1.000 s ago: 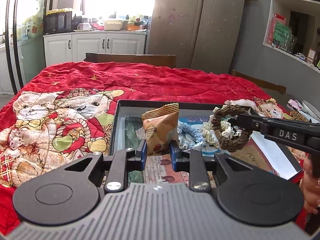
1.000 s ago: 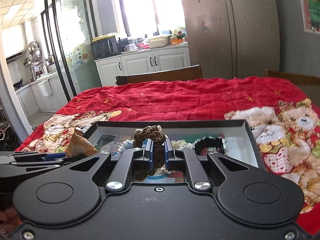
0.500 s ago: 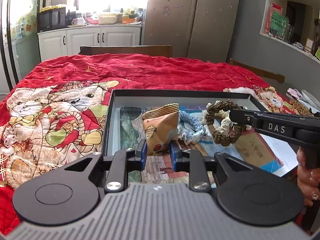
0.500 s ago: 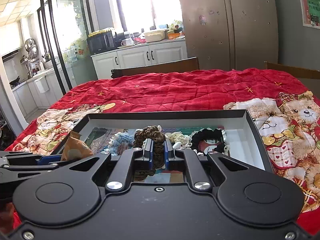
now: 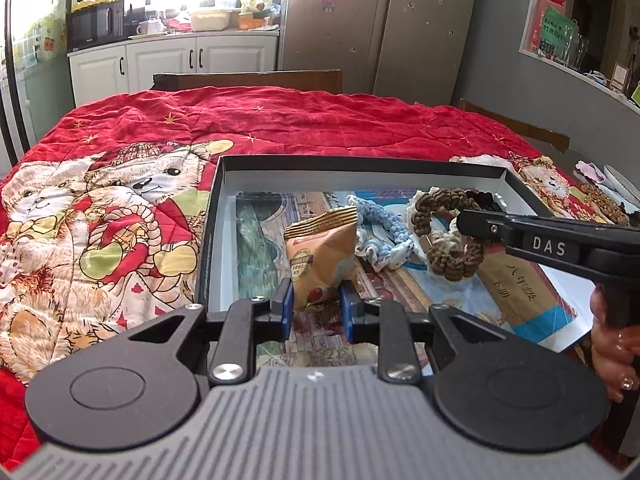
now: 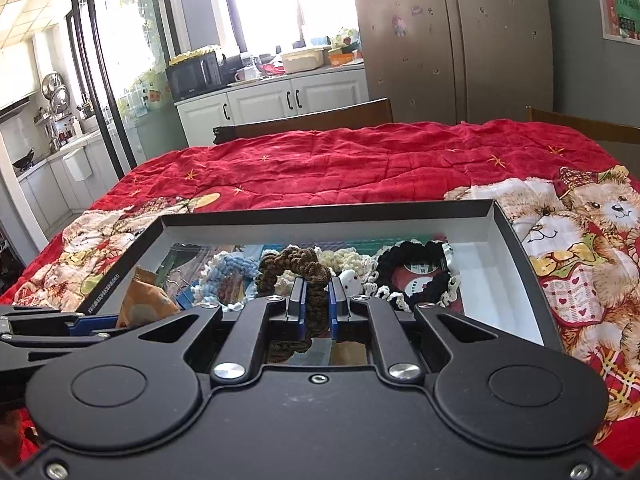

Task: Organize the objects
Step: 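Open the right gripper to drop the brown scrunchie into the box, then lower the snack packet into the box and open the left gripper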

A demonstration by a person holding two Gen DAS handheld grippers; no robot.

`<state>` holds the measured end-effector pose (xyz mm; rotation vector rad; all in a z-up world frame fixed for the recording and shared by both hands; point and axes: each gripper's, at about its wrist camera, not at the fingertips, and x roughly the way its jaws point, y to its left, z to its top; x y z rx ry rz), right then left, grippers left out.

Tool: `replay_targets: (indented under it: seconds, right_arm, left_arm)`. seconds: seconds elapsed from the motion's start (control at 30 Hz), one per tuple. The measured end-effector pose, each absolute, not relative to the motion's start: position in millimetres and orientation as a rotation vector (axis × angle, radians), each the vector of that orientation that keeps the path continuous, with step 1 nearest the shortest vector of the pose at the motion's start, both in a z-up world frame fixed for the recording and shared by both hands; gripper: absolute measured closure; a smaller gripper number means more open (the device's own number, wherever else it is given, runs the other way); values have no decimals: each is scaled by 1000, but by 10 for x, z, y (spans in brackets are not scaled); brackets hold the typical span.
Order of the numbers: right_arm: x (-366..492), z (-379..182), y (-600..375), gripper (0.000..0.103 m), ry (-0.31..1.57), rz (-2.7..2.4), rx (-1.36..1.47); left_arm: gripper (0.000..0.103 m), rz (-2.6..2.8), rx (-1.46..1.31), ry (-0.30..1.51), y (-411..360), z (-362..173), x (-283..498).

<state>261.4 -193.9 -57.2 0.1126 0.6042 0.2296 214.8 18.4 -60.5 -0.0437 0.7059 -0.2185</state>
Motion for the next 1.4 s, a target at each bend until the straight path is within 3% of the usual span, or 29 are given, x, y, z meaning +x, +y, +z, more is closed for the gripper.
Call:
replay_targets:
  seconds: [0.77, 0.9, 1.23, 1.4]
  right_arm:
    - [2669, -652, -1936, 91, 631, 213, 91]
    - [2660, -652, -1923, 91, 634, 208, 79]
    - [2640, -646, -1894, 88, 637, 204, 59]
    - [2630, -634, -1879, 88, 633, 197, 45]
  left_arm:
    - [71, -210, -14, 701, 140, -615, 2165]
    - [62, -204, -2, 697, 126, -617, 2155]
    - [59, -204, 5, 696, 122, -615, 2156]
    - [51, -201, 6, 686, 120, -603, 2149]
